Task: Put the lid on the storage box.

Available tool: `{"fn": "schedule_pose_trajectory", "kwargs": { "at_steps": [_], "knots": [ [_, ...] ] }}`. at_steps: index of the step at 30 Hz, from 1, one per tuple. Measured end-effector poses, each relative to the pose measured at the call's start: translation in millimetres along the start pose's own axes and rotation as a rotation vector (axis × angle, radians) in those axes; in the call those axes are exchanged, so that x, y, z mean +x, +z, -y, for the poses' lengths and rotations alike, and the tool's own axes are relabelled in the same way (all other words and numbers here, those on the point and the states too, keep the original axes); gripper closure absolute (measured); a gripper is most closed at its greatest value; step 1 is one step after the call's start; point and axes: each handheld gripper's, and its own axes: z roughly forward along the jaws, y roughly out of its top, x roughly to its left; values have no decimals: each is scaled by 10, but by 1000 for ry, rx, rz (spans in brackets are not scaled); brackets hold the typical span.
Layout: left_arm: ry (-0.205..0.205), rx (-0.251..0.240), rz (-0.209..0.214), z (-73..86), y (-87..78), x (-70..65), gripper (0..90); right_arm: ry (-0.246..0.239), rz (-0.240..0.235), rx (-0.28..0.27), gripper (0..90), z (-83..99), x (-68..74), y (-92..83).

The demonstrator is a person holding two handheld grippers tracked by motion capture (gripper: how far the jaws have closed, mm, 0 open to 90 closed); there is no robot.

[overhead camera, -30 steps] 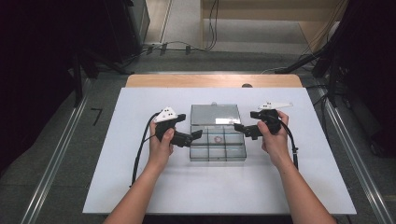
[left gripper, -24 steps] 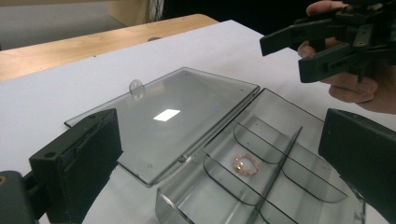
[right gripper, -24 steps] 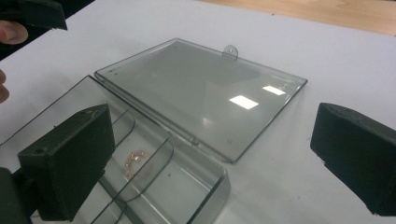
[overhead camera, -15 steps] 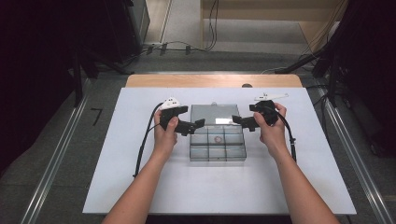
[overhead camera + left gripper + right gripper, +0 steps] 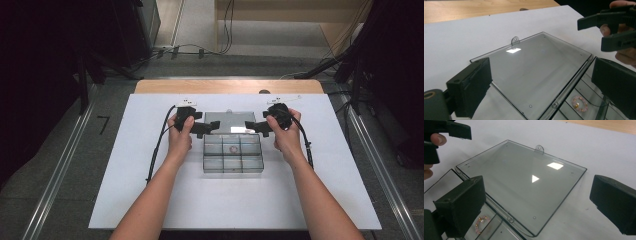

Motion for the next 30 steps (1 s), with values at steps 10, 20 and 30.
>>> {"fn": "schedule_pose_trajectory", "kwargs": {
  "at_steps": [10, 20, 30],
  "knots": [
    [-109, 43, -27, 23, 115, 82, 127, 101, -18, 34, 46, 10, -87, 160],
    [-156, 109, -70, 92, 204, 108, 207, 169, 14, 87, 155, 61, -88, 256],
    [-227, 122, -60, 199, 226, 143, 274, 192, 19, 116, 195, 106, -82, 297]
  ]
}}
